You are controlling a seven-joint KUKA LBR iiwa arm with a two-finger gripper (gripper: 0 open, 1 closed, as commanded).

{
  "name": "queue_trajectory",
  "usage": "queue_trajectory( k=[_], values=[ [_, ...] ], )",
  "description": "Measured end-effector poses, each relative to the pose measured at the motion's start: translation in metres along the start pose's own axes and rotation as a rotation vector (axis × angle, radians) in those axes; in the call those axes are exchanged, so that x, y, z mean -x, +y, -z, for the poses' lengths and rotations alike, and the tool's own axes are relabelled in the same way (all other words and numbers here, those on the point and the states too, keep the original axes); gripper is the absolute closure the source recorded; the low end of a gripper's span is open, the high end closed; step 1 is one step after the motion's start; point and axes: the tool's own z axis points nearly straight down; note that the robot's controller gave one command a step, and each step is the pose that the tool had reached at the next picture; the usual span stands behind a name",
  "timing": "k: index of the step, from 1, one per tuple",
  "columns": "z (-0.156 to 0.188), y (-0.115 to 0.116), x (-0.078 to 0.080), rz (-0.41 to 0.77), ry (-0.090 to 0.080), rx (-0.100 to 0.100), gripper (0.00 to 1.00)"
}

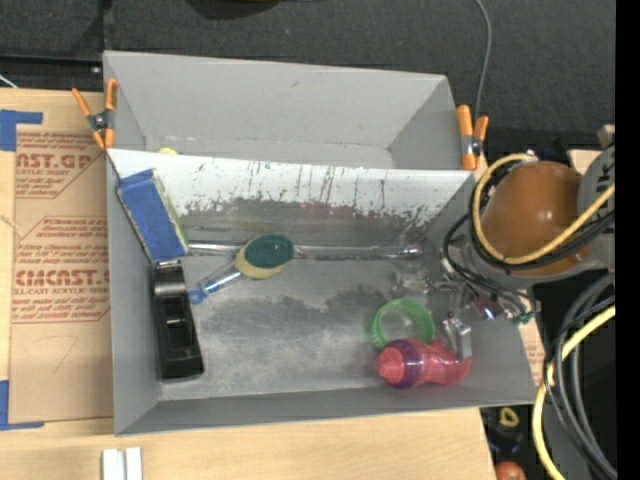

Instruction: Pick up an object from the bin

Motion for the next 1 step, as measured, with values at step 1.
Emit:
queue_trajectory(
  k=[1],
  values=[
    [-0.0248,-0.012,0.0463,-0.4,0.036,0.01,1.0]
  ],
)
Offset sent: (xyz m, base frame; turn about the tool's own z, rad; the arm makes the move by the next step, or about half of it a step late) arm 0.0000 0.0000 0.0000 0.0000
